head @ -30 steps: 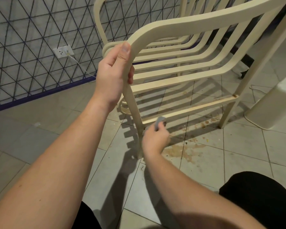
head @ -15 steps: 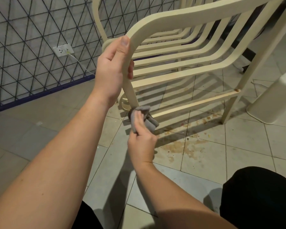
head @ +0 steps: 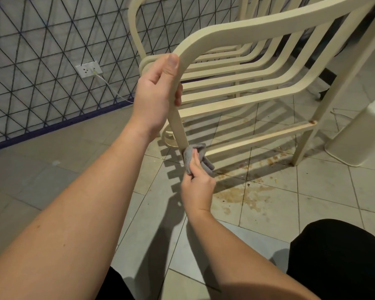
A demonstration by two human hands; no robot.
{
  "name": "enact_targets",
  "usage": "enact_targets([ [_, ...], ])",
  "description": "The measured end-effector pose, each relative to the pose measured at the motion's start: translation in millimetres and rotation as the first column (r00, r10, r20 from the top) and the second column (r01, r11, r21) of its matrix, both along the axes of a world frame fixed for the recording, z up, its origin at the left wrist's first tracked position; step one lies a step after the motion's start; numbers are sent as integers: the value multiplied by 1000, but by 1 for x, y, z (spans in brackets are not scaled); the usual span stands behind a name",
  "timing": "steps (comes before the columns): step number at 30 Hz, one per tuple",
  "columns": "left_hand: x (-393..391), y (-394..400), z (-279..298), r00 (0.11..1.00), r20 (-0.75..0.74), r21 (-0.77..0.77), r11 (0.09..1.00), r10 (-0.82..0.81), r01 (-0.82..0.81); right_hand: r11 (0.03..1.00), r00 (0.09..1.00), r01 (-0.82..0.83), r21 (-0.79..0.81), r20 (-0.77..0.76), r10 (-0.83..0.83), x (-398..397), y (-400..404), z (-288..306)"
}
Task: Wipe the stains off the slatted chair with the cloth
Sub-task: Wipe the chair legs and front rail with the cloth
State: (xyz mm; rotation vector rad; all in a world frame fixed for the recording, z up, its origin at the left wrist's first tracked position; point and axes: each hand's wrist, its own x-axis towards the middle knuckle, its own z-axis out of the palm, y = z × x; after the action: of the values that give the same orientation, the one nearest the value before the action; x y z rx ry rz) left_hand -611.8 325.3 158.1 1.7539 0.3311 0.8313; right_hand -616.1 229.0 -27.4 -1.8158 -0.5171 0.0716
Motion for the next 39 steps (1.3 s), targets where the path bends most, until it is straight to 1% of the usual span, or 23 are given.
enact_targets([
  [3,-1,2,0,1000,-3,84,996,7,-7,993,995,-91,-80,-35,89,14,-17,-5],
  [6,-2,7,2,1000,-4,133,991,28,-28,988,981,-157,-9,-114,155,34,-34,9],
  [8,-5,15,3,1000,-7,132,991,16,-15,981,959,-173,84,-214,188,48,-43,23],
  [13,-23,45,3,1000,-11,93,996,-16,17,960,910,-165,228,-340,237,79,-65,48],
  [16,-39,66,3,1000,7,42,999,2,-3,976,873,-145,162,-443,203,90,-75,45],
  [18,-50,79,2,999,6,32,998,48,-48,980,799,-167,110,-567,200,95,-79,38],
  [21,-62,91,-2,988,36,15,989,148,-149,960,595,-201,196,-754,279,95,-84,33],
  [22,-64,90,-5,971,81,36,972,227,-230,950,574,-245,195,-761,304,94,-87,33],
  [23,-65,84,-9,927,158,101,929,339,-357,943,592,-290,161,-744,309,93,-88,34],
  [24,-65,73,-14,853,264,181,846,450,-502,941,639,-320,111,-708,301,93,-90,36],
  [25,-64,58,-23,783,372,245,760,499,-601,946,706,-319,52,-653,274,94,-90,38],
  [26,-63,40,-35,752,457,316,703,475,-637,953,778,-302,-3,-579,245,95,-91,42],
  [27,-60,21,-50,780,471,415,677,411,-607,958,845,-283,-50,-485,225,98,-91,47],
  [28,-57,4,-66,865,371,539,681,336,-496,960,901,-267,-85,-377,217,102,-91,54],
  [29,-53,-8,-82,946,157,633,706,285,-318,961,939,-255,-109,-267,219,106,-90,62],
  [30,-47,-15,-96,949,-125,670,730,290,-135,960,959,-249,-125,-169,227,112,-86,69],
  [31,-40,-16,-109,865,-375,668,744,333,4,958,969,-244,-153,-73,235,118,-81,71],
  [32,-32,-13,-119,742,-559,636,766,370,98,953,970,-229,-199,35,240,125,-74,72],
  [33,-25,-10,-125,630,-675,601,781,384,168,941,959,-204,-272,137,247,133,-65,68],
  [34,-19,-6,-130,562,-729,588,778,391,221,919,940,-181,-351,214,267,139,-57,65],
  [35,-15,-5,-135,529,-737,612,749,421,256,887,919,-172,-429,254,301,143,-47,61],
  [37,-11,-2,-139,490,-708,676,689,509,261,805,880,-195,-560,262,395,145,-32,49],
  [39,-9,-3,-138,455,-690,707,658,563,259,737,848,-228,-636,242,471,138,-22,36],
])
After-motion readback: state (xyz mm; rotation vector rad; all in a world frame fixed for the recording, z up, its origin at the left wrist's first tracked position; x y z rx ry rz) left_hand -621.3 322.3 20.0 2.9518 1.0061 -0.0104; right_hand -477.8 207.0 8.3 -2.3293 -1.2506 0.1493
